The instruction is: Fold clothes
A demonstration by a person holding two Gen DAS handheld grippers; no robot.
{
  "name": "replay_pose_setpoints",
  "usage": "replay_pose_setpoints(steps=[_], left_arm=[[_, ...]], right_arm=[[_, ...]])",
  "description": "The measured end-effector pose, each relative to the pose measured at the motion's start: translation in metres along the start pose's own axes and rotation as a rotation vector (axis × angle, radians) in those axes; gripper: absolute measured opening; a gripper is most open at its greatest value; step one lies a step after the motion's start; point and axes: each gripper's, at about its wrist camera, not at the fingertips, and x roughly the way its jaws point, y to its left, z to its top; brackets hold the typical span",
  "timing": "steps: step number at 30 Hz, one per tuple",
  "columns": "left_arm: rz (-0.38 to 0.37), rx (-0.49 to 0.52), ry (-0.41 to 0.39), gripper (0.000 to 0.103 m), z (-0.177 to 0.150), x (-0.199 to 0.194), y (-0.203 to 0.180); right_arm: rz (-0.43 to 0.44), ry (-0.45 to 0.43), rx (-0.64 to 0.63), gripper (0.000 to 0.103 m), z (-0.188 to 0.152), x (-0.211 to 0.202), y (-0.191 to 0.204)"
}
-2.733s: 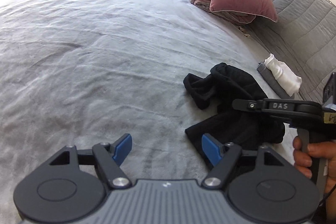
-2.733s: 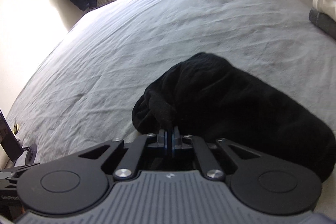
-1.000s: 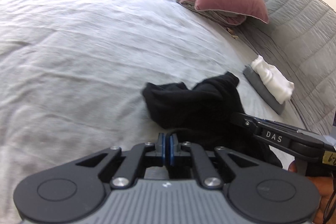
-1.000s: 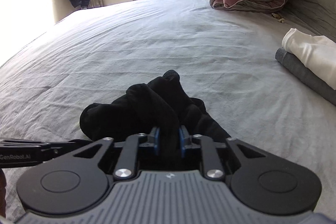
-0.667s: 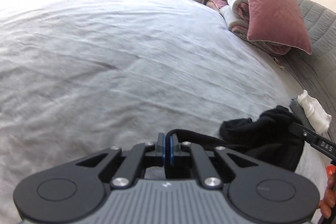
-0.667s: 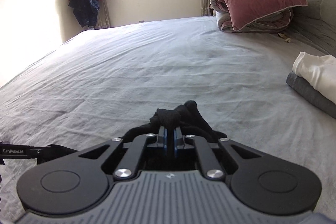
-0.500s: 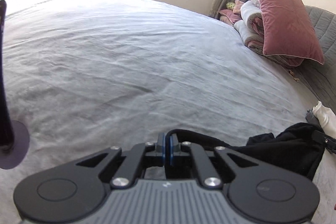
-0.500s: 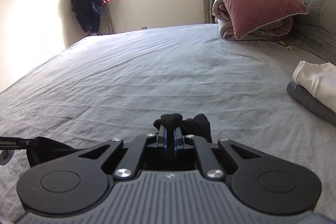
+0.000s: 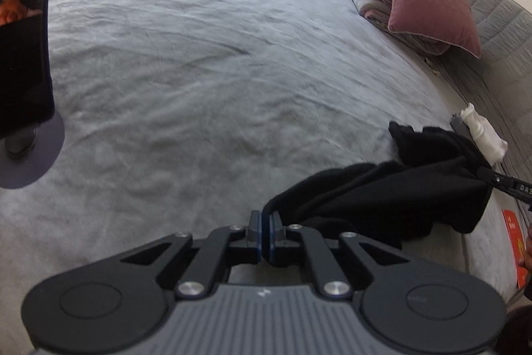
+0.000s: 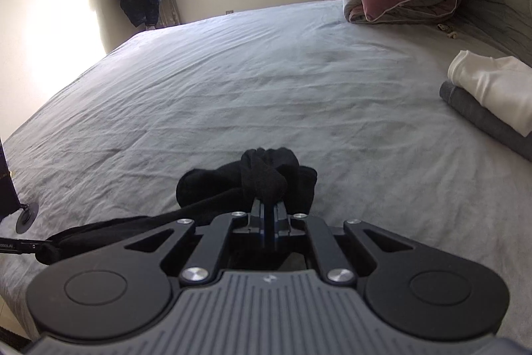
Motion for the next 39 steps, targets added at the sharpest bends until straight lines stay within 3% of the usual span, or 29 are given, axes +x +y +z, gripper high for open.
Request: replay_pose_setpoints(steps=[9,12,13,15,16,17,19,20,31,39], left_arm=[[-0.065,0.101,0.064,0.004,-0.006,-0.003,-0.011],[-0.063,0.163,0.040,0.008,0.000,-0.007,-0.022],[-0.062,0.182,0.026,0.016,0.002,-0.009,-0.025],[-0.071,0.202,-0.009,0.035,0.006,-0.013,-0.033],[-0.076,0.211,-0.028,0.043,0.008,-0.015,-0.036],[-0.084,0.218,-0.040,0.045,0.011,-0.014,-0.040],[-0.096,0.227,-0.045,0.047,0.019,-0.008,-0.051],[-0.102,0.231,-0.046,0.050,0.023,-0.004,-0.056],[-0.163,0.266,-0.003,0.052,0.062,0.080,-0.121],[-0.165,0.307,0.051,0.047,0.058,0.127,-0.144]], right_arm=[[-0.025,0.165,0.002,0.006,-0.038,0.018,-0.018],[-0.023,0.176,0.009,0.007,-0.041,0.019,-0.018],[-0.019,0.171,0.019,0.007,-0.040,0.018,-0.019],[-0.011,0.162,0.040,0.017,-0.039,0.015,-0.020],[-0.014,0.156,0.051,0.026,-0.038,0.013,-0.020],[-0.017,0.150,0.062,0.045,-0.036,0.012,-0.021],[-0.021,0.110,0.070,0.064,-0.031,0.008,-0.021],[-0.022,0.088,0.070,0.065,-0.027,0.006,-0.021],[0.036,-0.065,0.127,0.066,0.015,0.018,-0.014],[0.084,-0.047,0.052,0.066,0.022,0.054,0.009]])
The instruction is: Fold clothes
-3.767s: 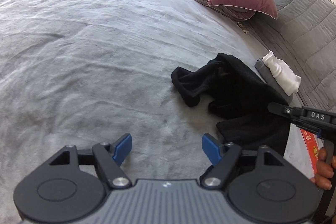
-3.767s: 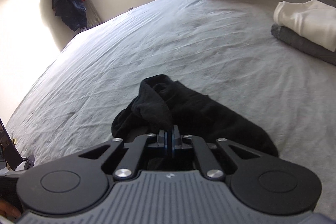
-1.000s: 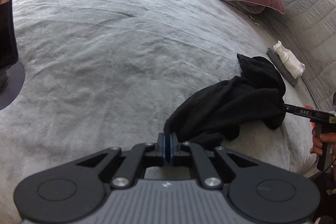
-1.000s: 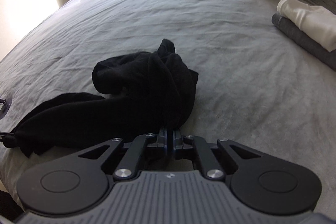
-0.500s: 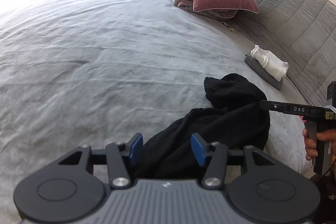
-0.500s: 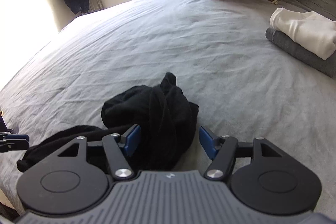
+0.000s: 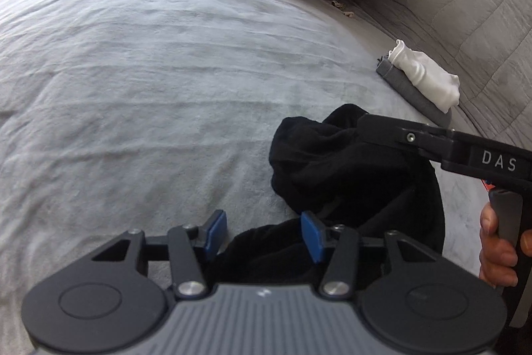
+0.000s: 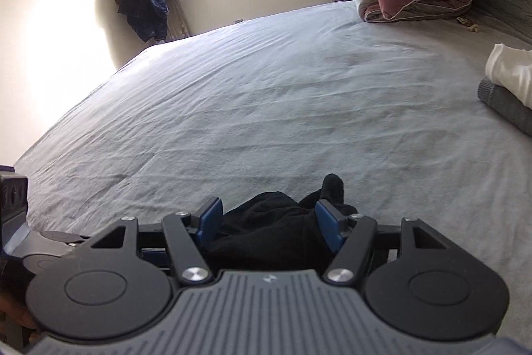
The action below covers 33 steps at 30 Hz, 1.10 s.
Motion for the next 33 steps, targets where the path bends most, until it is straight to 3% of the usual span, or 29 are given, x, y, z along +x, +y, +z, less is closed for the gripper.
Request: replay_pose_setpoints(steps=[3,5,7,10,11,18,22,25,30,33], left_arm=[[-0.009,0.030,0.011,0.027,-0.003,-0.002,-0.001],[-0.022,0.037,0.034,0.004,-0.005,-0.004,-0.001],[-0.015,0.046,0.037,0.003,-0.008,-0.007,-0.002],[0.028,0.035,0.003,0.002,-0.011,-0.014,-0.004],[0.046,0.030,-0.015,0.002,-0.012,-0.018,-0.003],[0.162,-0.022,-0.206,0.002,-0.013,-0.075,0.009],[0.189,-0.062,-0.249,0.002,-0.020,-0.101,0.021],[0.189,-0.062,-0.220,0.002,-0.030,-0.110,0.023],[0.134,-0.047,-0.055,0.002,-0.055,-0.102,0.028],[0.103,-0.021,-0.019,0.003,-0.065,-0.100,0.029]], right_arm=[[-0.009,0.022,-0.041,0.066,-0.004,0.012,0.002],[-0.025,0.042,-0.074,0.066,-0.008,0.019,0.002],[-0.068,0.059,-0.111,0.065,-0.014,0.022,0.000],[-0.131,0.082,-0.161,0.029,-0.022,0.025,-0.005],[-0.133,0.074,-0.157,0.026,-0.023,0.022,-0.008],[-0.196,-0.039,-0.096,0.023,-0.017,-0.015,-0.020],[-0.189,-0.047,-0.046,0.022,-0.016,-0.028,-0.028],[-0.145,-0.009,-0.022,0.022,-0.021,-0.029,-0.028],[-0.096,0.103,-0.006,0.022,-0.039,-0.026,-0.027],[-0.067,0.138,0.034,0.025,-0.046,-0.029,-0.035]])
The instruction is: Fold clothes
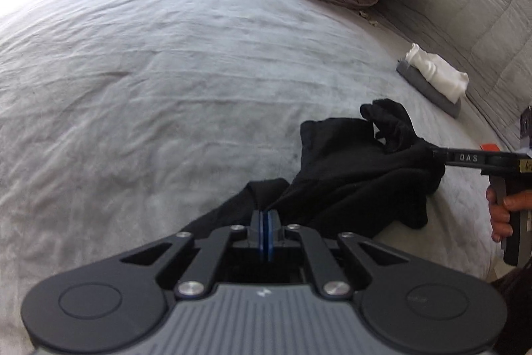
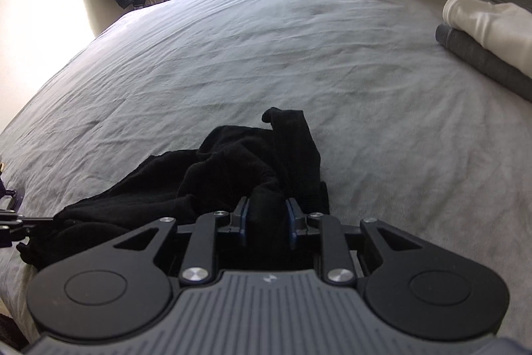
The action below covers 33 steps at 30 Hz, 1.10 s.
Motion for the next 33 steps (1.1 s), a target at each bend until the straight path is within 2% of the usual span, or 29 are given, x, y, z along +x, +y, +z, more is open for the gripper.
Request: replay_pose_setpoints(steps=[2,5,6,8,10,11,15,17,22,26,33], left_arm=[[-0.020,0.006,0.005,0.003,-0.002,-0.002,0.002],[-0.041,-0.012,-0.007,0.004,0.000,-0.004,0.006],[-0.040,-0.023,-0.018,0.007,0.001,-0.005,0.008],[-0.027,-0.047,-0.042,0.021,0.005,-0.005,0.009],[-0.013,-0.062,-0.057,0.030,0.010,-0.005,0.009],[-0.012,-0.070,-0.060,0.032,0.012,-0.003,0.009],[-0.025,-0.111,-0.055,0.037,0.021,0.005,0.009],[-0.025,-0.120,-0.056,0.046,0.026,0.009,0.007],[-0.047,-0.155,-0.064,0.057,0.043,0.019,0.001],[-0.074,-0.172,-0.049,0.061,0.056,0.034,-0.009],[-0.069,-0.201,0.024,0.066,0.067,0.072,-0.026]], right_arm=[[0.024,0.007,0.034,0.027,-0.003,-0.006,-0.006],[0.054,0.011,0.085,0.036,-0.004,-0.012,-0.013],[0.061,0.007,0.103,0.039,-0.003,-0.013,-0.015],[0.076,0.000,0.138,0.047,-0.001,-0.016,-0.019],[0.084,-0.011,0.175,0.057,0.003,-0.019,-0.023],[0.084,-0.017,0.188,0.060,0.004,-0.020,-0.024],[0.074,-0.037,0.226,0.061,0.011,-0.019,-0.029],[0.070,-0.037,0.245,0.061,0.013,-0.017,-0.030],[0.064,-0.018,0.255,0.061,0.015,-0.011,-0.032],[0.066,-0.003,0.224,0.064,0.016,-0.009,-0.030],[0.054,0.022,0.269,0.071,0.014,-0.004,-0.031]])
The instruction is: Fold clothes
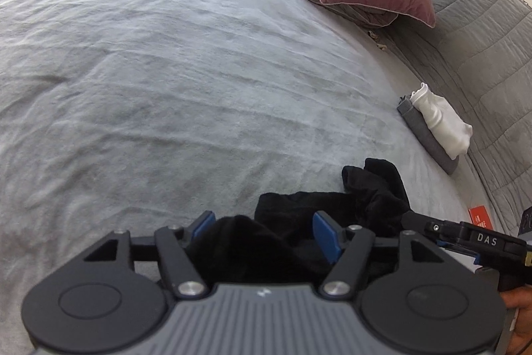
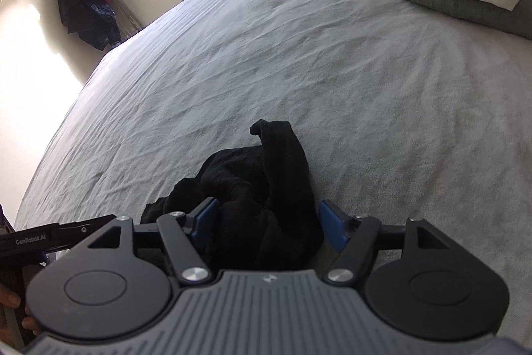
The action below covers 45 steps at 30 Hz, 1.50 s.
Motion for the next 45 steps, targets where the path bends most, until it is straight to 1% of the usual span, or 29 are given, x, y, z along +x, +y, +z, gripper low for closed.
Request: replay_pose_setpoints(steps=[4,9,13,15,16,17,18,20,21,23,24,27,31,34,36,37,38,40,42,43,44,45], left_arm=[[-0.003,-0.012,0.027,0.066,0.000,0.014,-0.001],[-0.012,-0.029,0.016,0.065,0.001,0.017,0.000],[-0.009,-0.017,0.007,0.063,0.001,0.020,-0.002],[-0.003,-0.006,0.002,0.059,0.001,0.022,-0.004],[-0.001,-0.003,0.001,0.052,0.001,0.022,-0.005],[-0.001,0.001,0.001,0.040,0.000,0.023,-0.005],[-0.005,-0.001,0.002,0.034,0.000,0.025,-0.006],[-0.018,-0.008,0.007,0.012,-0.001,0.028,-0.006],[-0.016,-0.009,-0.002,0.011,-0.001,0.028,-0.007],[-0.005,-0.009,-0.038,0.008,-0.001,0.024,-0.009],[0.002,-0.006,-0.064,0.008,0.000,0.020,-0.010],[0.032,-0.004,-0.147,0.007,0.005,0.005,-0.010],[0.108,-0.014,-0.263,0.006,0.015,-0.017,0.000],[0.166,-0.022,-0.335,0.006,0.021,-0.032,0.008],[0.206,-0.026,-0.366,0.006,0.024,-0.039,0.013],[0.227,-0.030,-0.376,0.006,0.025,-0.043,0.016],[0.248,-0.036,-0.385,0.006,0.025,-0.046,0.020],[0.280,-0.052,-0.393,0.006,0.026,-0.053,0.027],[0.306,-0.064,-0.395,0.006,0.025,-0.059,0.033],[0.313,-0.066,-0.393,0.006,0.024,-0.062,0.035],[0.320,-0.069,-0.390,0.006,0.023,-0.065,0.038],[0.326,-0.060,-0.388,0.006,0.020,-0.068,0.039]], right_arm=[[-0.006,0.012,0.003,0.074,-0.002,0.002,0.000],[-0.010,0.018,0.007,0.075,-0.001,0.005,-0.001],[-0.005,0.010,0.011,0.075,-0.001,0.005,-0.002],[-0.004,0.000,0.016,0.075,-0.001,0.006,-0.002],[-0.004,-0.005,0.019,0.075,-0.001,0.005,-0.003],[-0.005,-0.010,0.025,0.073,0.000,0.005,-0.004],[-0.006,-0.015,0.031,0.071,0.000,0.005,-0.004],[0.000,-0.023,0.041,0.044,0.001,0.005,-0.005],[0.000,-0.025,0.047,0.040,0.001,0.005,-0.005],[-0.001,-0.035,0.048,0.028,0.002,0.004,-0.005],[-0.001,-0.043,0.046,0.027,0.002,0.003,-0.005],[-0.001,-0.072,0.041,0.020,0.004,-0.003,-0.004],[-0.018,-0.128,0.044,0.008,0.008,-0.012,-0.006],[-0.012,-0.142,0.054,0.008,0.012,-0.015,-0.009],[0.006,-0.141,0.059,0.010,0.013,-0.016,-0.010],[0.008,-0.144,0.062,0.015,0.013,-0.016,-0.009],[0.010,-0.145,0.062,0.017,0.013,-0.017,-0.009],[0.017,-0.136,0.060,0.017,0.013,-0.016,-0.008],[0.026,-0.127,0.063,0.027,0.013,-0.014,-0.008],[0.028,-0.123,0.065,0.045,0.012,-0.013,-0.007],[0.031,-0.119,0.067,0.051,0.012,-0.012,-0.007],[0.032,-0.113,0.061,0.051,0.012,-0.011,-0.005]])
